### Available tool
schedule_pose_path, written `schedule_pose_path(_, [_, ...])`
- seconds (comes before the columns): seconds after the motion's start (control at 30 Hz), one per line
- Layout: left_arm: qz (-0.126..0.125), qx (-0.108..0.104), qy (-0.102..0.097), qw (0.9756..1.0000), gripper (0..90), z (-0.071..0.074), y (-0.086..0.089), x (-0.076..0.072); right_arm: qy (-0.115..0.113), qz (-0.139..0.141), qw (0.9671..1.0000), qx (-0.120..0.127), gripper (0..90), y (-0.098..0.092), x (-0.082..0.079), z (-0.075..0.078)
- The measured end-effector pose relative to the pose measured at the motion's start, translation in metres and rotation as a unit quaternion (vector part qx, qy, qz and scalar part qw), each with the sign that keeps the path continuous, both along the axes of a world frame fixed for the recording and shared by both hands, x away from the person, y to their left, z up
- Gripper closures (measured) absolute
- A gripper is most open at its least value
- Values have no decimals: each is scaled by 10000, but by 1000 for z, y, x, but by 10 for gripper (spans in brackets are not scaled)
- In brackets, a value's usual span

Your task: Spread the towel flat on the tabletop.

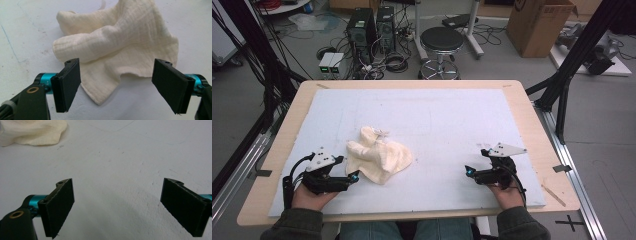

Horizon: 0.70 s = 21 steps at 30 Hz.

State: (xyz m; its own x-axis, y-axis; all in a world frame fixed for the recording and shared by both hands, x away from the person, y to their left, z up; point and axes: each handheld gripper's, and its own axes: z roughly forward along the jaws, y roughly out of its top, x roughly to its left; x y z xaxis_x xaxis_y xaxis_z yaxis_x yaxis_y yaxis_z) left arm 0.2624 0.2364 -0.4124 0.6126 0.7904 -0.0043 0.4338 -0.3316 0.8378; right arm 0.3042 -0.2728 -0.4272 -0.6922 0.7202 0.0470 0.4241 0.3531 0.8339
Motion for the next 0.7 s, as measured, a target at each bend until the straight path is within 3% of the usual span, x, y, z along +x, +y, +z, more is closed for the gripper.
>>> schedule_pose_path(0.7, [-10,-36,-5,10000,234,0,1,0,-38,10,10000,36,113,-2,1,0])
